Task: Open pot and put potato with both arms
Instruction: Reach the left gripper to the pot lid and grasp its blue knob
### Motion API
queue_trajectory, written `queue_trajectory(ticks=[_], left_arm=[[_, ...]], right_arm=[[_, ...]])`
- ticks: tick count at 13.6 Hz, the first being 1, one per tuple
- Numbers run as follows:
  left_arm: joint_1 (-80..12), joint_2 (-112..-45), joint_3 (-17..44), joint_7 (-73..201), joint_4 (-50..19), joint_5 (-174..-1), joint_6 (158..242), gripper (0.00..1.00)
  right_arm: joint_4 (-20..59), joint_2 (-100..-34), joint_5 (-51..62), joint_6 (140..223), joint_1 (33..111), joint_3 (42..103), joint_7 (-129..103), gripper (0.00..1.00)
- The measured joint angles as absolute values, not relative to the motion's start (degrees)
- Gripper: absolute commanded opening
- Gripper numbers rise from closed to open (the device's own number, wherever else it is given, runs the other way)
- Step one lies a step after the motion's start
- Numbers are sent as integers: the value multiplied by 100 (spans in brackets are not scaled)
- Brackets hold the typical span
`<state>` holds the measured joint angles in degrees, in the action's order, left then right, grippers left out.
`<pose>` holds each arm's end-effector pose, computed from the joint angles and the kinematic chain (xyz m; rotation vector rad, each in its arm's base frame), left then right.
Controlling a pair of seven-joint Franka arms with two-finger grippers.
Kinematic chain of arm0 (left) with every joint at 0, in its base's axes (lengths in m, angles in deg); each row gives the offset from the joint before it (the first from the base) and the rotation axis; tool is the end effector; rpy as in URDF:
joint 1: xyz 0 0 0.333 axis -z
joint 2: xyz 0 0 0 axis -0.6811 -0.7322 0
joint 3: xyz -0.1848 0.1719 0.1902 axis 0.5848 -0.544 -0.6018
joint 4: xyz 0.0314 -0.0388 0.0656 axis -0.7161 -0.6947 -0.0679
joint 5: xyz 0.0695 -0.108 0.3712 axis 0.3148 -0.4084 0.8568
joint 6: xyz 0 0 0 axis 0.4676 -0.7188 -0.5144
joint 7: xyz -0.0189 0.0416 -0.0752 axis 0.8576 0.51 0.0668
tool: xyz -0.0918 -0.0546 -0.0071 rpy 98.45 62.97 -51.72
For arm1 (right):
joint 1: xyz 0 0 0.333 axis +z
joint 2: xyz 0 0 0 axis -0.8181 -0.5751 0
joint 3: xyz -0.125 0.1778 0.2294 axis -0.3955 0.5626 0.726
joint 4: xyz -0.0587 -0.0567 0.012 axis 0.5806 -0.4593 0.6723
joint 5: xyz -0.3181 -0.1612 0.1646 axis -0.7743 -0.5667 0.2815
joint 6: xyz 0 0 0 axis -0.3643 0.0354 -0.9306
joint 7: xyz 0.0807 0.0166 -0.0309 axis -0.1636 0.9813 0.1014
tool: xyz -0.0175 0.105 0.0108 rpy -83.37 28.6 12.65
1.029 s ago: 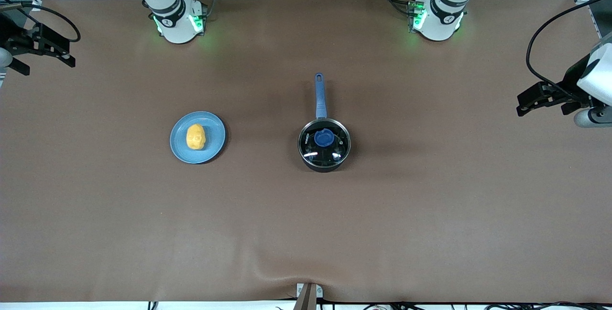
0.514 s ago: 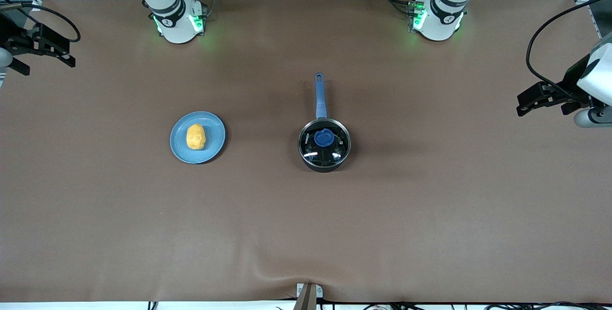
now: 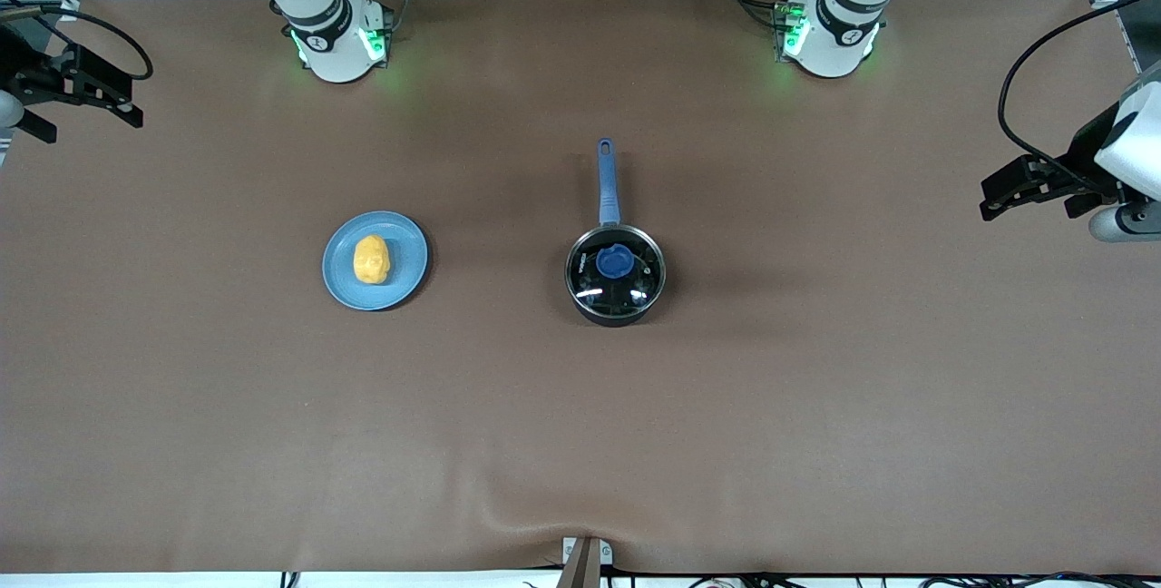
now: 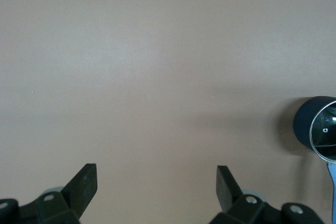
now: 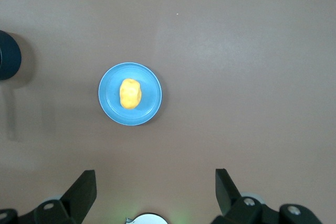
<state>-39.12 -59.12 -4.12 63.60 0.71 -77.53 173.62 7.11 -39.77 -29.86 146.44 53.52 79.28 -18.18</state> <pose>0.5871 -0.0447 0.6218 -3.1279 -0.0334 -0.0381 0.5153 0.0046 0.6760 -3.0994 -0.2830 0.0588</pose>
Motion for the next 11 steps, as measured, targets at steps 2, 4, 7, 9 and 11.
queue_trajectory(ticks=[2, 4, 7, 9, 11], left_arm=[[-3897, -5912, -367, 6374, 69, -7797, 17358, 100], [-3827, -5936, -205, 6734, 18, -8058, 17343, 100], [-3505, -6244, 339, 7952, -81, -8148, 17479, 100], [-2965, -6643, 557, 8877, -101, -8148, 17882, 100], [-2432, -7060, 589, 9758, -109, -8148, 18326, 100]], right_arm=[[711, -3977, -2986, 14644, 5352, 7928, -1818, 100], [712, -3978, -2986, 14644, 5352, 7928, -1818, 100], [712, -3979, -2985, 14644, 5351, 7928, -1818, 100], [713, -3980, -2985, 14644, 5349, 7928, -1818, 100], [714, -3980, -2984, 14644, 5349, 7927, -1818, 100]])
